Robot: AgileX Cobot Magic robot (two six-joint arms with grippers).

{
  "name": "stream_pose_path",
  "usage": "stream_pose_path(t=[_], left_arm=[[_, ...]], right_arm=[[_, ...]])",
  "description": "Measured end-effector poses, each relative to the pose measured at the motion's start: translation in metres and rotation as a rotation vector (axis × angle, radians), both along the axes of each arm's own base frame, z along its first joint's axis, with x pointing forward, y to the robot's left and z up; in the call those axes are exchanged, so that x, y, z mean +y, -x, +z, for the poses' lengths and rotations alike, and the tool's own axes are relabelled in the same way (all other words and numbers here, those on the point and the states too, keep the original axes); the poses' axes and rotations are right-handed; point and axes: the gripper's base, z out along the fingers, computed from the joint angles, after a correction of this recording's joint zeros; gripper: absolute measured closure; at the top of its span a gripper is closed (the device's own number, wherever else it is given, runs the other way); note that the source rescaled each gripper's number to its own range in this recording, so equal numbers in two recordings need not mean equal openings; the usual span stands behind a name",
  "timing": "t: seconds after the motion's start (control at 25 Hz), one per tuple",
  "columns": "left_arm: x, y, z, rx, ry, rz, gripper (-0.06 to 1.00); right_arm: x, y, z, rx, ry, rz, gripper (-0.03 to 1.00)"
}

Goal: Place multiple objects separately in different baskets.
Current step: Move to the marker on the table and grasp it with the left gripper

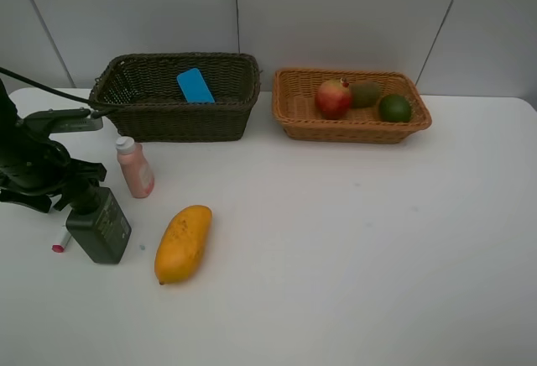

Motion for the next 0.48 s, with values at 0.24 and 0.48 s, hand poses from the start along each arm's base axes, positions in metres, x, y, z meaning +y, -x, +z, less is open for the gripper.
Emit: stream_pose_path(t=[0.24, 0.48], left_arm=[[0.0004, 0.0000, 0.0000, -0.001, -0.006, -0.008, -0.05], [0.0002, 0.0017, -0.0018, 0.022, -0.004, -0.009, -0.05]], right_arm=[[0.0000, 0.0000, 0.0001, -0.001, 0.000, 0.000, -0.03], [0.0000, 0.0000, 0.0001, -0.001, 0.000, 0.000, -0.03]])
